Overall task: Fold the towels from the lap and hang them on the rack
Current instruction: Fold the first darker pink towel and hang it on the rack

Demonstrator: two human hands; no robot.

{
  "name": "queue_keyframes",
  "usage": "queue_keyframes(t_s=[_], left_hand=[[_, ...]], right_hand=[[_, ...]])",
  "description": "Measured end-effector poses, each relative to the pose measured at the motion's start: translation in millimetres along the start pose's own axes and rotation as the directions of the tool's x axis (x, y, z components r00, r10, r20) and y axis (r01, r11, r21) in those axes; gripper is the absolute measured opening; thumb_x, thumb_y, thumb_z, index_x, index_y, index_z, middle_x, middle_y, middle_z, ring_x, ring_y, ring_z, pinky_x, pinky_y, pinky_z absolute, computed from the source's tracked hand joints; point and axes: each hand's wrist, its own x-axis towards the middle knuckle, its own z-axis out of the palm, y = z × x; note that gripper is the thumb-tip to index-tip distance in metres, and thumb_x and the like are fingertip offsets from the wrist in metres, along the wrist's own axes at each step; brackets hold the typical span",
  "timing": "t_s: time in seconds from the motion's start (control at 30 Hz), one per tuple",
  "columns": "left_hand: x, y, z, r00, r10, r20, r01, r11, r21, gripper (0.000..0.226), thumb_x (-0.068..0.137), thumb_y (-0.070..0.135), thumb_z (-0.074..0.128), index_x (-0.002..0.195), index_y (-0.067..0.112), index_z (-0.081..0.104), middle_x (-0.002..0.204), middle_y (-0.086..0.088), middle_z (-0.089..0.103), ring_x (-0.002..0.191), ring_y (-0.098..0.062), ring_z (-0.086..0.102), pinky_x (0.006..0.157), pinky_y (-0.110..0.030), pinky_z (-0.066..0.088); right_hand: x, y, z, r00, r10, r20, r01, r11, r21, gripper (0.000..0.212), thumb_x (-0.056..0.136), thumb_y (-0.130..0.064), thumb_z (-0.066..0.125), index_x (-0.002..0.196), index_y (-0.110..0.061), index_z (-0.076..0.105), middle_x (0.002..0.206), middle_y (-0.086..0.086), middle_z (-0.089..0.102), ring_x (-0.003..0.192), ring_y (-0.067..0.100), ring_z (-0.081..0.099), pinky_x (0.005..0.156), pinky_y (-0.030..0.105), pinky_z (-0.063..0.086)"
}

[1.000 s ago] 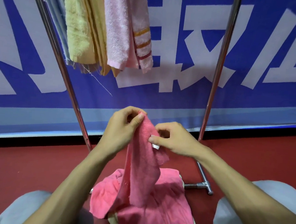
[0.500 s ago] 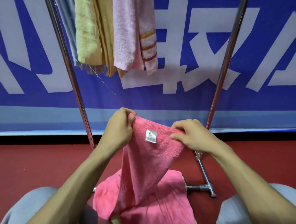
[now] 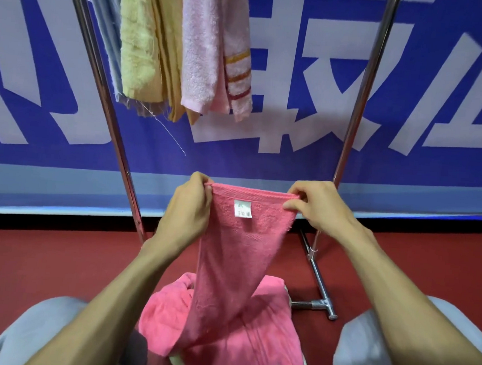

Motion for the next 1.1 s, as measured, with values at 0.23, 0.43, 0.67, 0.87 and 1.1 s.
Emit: queue_keyframes(t_s=[0.23, 0.43, 0.67, 0.87, 1.1], left_hand=[[10, -10, -5, 0.984, -0.091, -0.15, 0.049, 0.964, -0.262, 0.018, 0.098, 0.017, 0.044, 0.103, 0.01, 0.059, 0.095, 0.002, 0.061, 0.089, -0.015, 0.055, 0.075, -0.025, 0.038], [12, -6, 17, 0.978, -0.176, 0.114, 0.207, 0.897, -0.391, 0.015, 0.096, 0.013, 0.048, 0.098, 0.013, 0.063, 0.091, 0.001, 0.063, 0.085, -0.014, 0.056, 0.081, -0.03, 0.045], [9, 27, -12, 0.966, 0.074, 0.249, 0.204, 0.376, -0.904, 0.019, 0.094, 0.01, 0.05, 0.108, 0.005, 0.062, 0.088, -0.002, 0.066, 0.074, -0.008, 0.061, 0.067, -0.021, 0.051], [13, 18, -3, 0.982, -0.108, 0.153, 0.187, 0.633, -0.752, 0.02, 0.097, 0.009, 0.05, 0.095, 0.017, 0.068, 0.081, 0.004, 0.067, 0.074, -0.009, 0.058, 0.071, -0.028, 0.048], [15, 18, -13, 0.989, -0.014, 0.146, 0.127, 0.577, -0.807, 0.018, 0.096, 0.005, 0.051, 0.103, 0.01, 0.066, 0.086, -0.002, 0.068, 0.076, -0.008, 0.062, 0.071, -0.023, 0.056]], right_hand=[[5, 2, 1, 0.998, 0.019, -0.055, -0.007, 0.979, 0.203, 0.012, 0.078, -0.01, 0.073, 0.079, -0.022, 0.07, 0.073, -0.005, 0.069, 0.067, 0.008, 0.061, 0.068, 0.012, 0.044], [4, -16, 5, 0.983, 0.174, 0.06, -0.164, 0.681, 0.714, 0.02, 0.087, 0.007, 0.055, 0.086, -0.012, 0.06, 0.08, 0.005, 0.066, 0.072, 0.014, 0.062, 0.071, 0.032, 0.057], [15, -32, -20, 0.967, 0.243, -0.08, 0.031, 0.199, 0.98, 0.023, 0.092, 0.005, 0.045, 0.085, -0.01, 0.061, 0.064, -0.003, 0.062, 0.055, 0.007, 0.053, 0.051, 0.018, 0.042], [14, -26, -6, 0.96, 0.277, -0.033, -0.118, 0.51, 0.852, 0.017, 0.092, -0.001, 0.055, 0.104, 0.002, 0.067, 0.086, 0.005, 0.069, 0.075, 0.011, 0.062, 0.073, 0.025, 0.053], [20, -15, -18, 0.965, 0.262, -0.015, -0.076, 0.334, 0.939, 0.015, 0.093, -0.005, 0.056, 0.102, -0.002, 0.067, 0.094, 0.012, 0.069, 0.083, 0.018, 0.064, 0.079, 0.031, 0.054]])
